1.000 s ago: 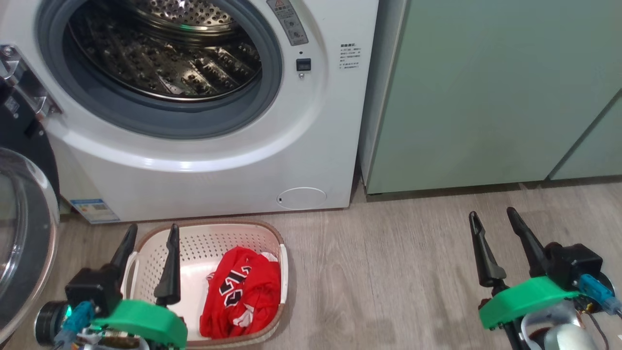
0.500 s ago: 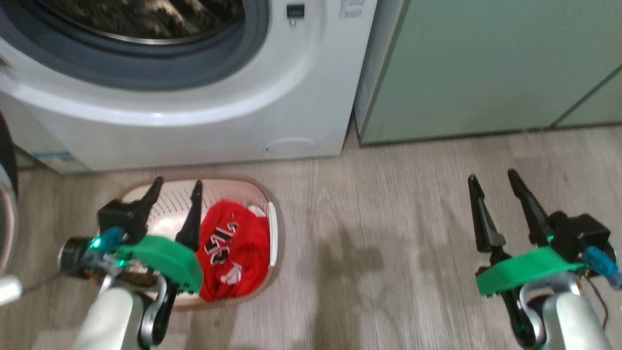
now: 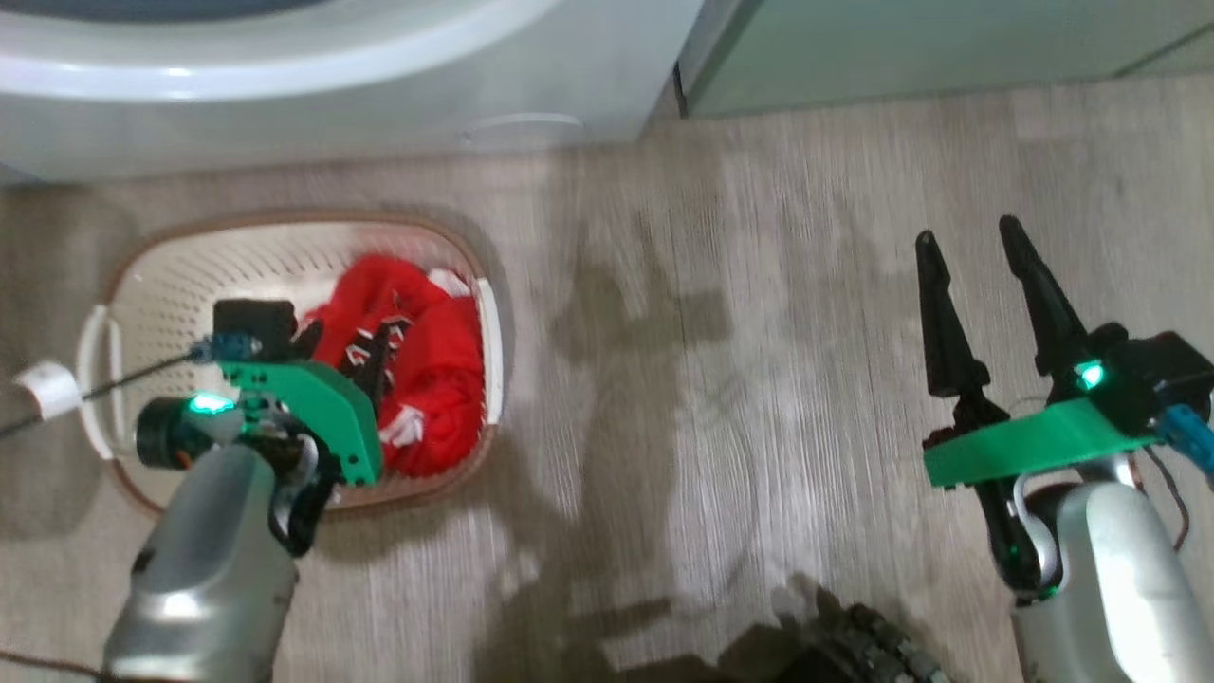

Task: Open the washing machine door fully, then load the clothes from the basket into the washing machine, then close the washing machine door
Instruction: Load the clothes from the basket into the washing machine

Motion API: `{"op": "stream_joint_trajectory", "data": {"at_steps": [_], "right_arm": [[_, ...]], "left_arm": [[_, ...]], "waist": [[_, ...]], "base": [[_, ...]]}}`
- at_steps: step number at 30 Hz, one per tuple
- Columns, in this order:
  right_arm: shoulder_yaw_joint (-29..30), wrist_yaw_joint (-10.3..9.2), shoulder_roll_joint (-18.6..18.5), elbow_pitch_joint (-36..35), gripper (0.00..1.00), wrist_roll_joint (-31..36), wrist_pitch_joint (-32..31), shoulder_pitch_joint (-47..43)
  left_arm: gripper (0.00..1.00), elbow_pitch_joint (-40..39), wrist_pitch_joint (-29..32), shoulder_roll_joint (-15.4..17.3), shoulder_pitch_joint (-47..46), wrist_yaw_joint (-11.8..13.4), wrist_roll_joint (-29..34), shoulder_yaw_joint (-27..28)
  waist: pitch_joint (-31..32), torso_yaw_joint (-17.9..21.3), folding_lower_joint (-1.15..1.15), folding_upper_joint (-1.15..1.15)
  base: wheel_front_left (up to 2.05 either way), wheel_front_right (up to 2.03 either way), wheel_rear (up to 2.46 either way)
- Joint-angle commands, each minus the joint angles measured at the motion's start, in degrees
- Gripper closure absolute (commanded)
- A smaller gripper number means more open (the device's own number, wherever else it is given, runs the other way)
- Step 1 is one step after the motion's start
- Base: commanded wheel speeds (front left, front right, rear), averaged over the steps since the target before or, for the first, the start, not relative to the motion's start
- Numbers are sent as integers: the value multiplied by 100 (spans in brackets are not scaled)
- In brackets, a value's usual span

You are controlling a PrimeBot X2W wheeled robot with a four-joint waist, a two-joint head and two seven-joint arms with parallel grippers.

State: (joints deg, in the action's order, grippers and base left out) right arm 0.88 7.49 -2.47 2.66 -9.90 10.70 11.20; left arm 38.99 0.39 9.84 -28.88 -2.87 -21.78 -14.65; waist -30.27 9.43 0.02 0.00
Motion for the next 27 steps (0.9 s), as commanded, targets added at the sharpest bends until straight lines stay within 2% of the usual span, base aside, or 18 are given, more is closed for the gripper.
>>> {"op": "stream_joint_trajectory", "data": {"at_steps": [1, 8, 16, 27], "right_arm": [[-148, 0, -41, -194, 0, -8, 58, 71], [-226, 0, -41, -192, 0, -70, 161, 299], [-364, 0, -41, -152, 0, -192, 265, 490], [-502, 0, -41, -126, 0, -261, 340, 636]], "left_arm": [[0, -15, -59, 121, -145, -24, -23, 177], [0, 1210, -156, 274, -908, -216, -212, 292], [0, 2135, -290, 435, -1624, -358, -298, 255], [0, 3009, -212, 543, -2257, -394, -352, 124]], "waist": [[-402, 143, -2, 0], [-1162, 310, -2, 0], [-1821, 420, -2, 0], [-2200, 581, -2, 0]], "base": [[0, 0, 0], [0, 0, 0], [0, 0, 0], [0, 0, 0]]}}
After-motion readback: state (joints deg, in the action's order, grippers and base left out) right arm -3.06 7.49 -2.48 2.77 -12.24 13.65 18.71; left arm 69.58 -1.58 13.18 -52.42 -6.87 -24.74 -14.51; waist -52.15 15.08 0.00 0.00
